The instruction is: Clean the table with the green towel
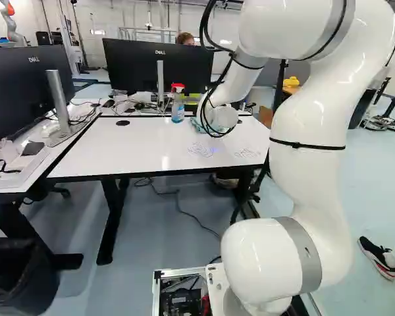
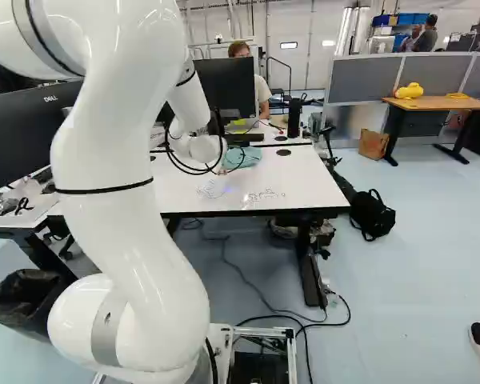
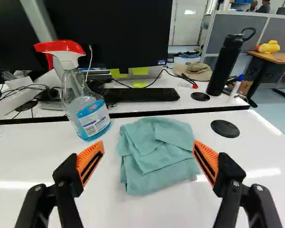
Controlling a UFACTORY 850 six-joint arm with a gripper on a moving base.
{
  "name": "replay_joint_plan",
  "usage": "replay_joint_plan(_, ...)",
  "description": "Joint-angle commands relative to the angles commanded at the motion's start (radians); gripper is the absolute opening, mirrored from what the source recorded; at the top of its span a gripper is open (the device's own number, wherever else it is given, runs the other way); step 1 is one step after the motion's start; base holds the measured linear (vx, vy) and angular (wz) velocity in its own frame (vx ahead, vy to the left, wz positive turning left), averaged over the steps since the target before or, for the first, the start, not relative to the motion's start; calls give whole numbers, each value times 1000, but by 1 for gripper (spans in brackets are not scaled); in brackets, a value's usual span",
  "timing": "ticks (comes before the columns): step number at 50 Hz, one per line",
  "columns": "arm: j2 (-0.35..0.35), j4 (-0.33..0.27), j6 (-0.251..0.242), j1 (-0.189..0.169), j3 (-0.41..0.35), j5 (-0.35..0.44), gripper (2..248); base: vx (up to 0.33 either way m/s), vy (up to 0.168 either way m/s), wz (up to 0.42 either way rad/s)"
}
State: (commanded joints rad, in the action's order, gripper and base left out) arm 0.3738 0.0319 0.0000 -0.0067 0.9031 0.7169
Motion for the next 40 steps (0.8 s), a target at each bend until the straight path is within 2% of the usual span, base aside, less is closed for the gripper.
replay_joint_plan(40, 182, 50, 0, 1, 232, -157, 247, 0, 0, 0)
